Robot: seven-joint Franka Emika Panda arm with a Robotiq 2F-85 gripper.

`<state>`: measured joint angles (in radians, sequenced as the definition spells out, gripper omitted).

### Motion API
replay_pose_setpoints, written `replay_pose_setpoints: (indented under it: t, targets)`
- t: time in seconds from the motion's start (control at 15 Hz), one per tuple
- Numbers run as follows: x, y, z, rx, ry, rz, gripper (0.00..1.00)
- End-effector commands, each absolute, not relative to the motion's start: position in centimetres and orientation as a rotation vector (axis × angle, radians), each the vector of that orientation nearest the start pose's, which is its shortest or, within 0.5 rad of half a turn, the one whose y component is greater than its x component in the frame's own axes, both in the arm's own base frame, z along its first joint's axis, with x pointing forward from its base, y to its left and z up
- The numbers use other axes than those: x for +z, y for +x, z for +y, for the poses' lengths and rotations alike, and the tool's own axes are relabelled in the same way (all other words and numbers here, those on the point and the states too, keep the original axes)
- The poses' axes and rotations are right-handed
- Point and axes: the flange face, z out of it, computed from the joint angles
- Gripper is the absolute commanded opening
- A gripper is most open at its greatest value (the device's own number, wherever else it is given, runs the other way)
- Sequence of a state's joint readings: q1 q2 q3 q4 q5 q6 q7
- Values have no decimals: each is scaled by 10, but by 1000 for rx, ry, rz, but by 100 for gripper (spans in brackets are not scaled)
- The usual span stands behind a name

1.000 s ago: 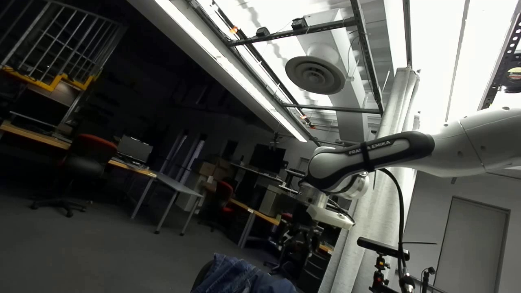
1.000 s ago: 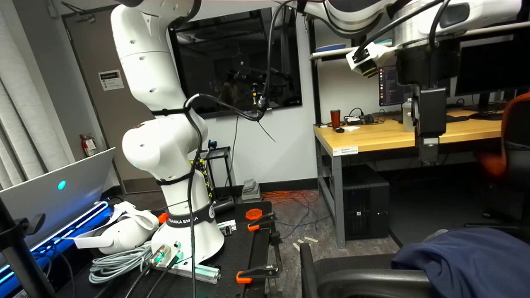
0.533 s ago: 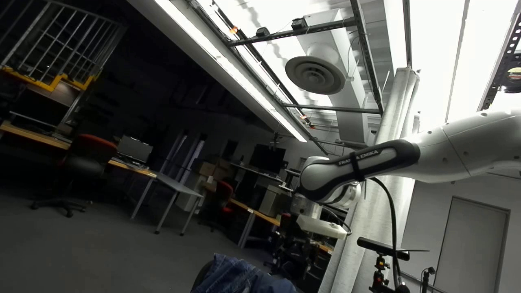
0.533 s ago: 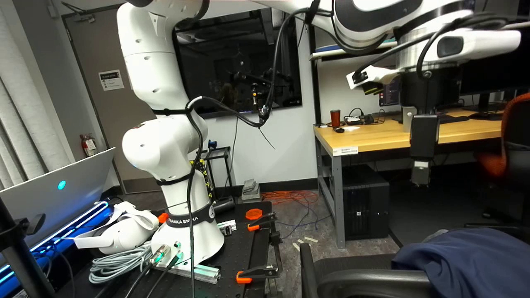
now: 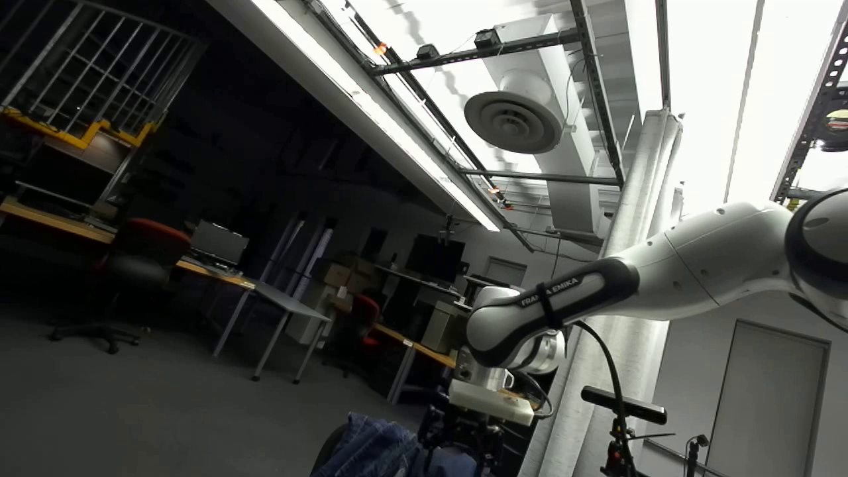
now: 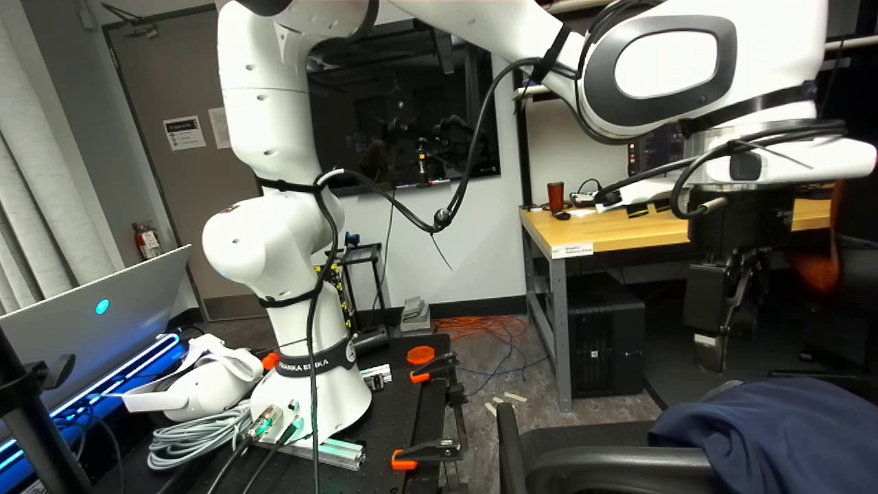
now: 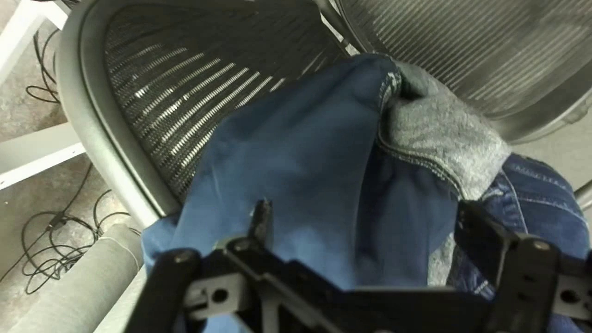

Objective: Move the denim jacket from the back rest to the seat of the chair

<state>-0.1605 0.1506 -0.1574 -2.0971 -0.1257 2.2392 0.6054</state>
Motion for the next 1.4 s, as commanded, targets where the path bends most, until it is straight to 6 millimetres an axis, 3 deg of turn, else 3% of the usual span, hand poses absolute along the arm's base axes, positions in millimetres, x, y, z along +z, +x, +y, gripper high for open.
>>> replay_pose_setpoints:
  t: [0.0, 0.2, 0.4, 0.87, 1.33]
  targets:
    - [366, 548, -189, -229, -2893, 1467, 100]
    - [371, 553, -189, -396, -2853, 1529, 100]
    - [361, 554, -186, -420, -2854, 1584, 100]
    - [309, 553, -166, -290, -2889, 1669, 100]
    - [249, 552, -128, -157, -2993, 1587, 100]
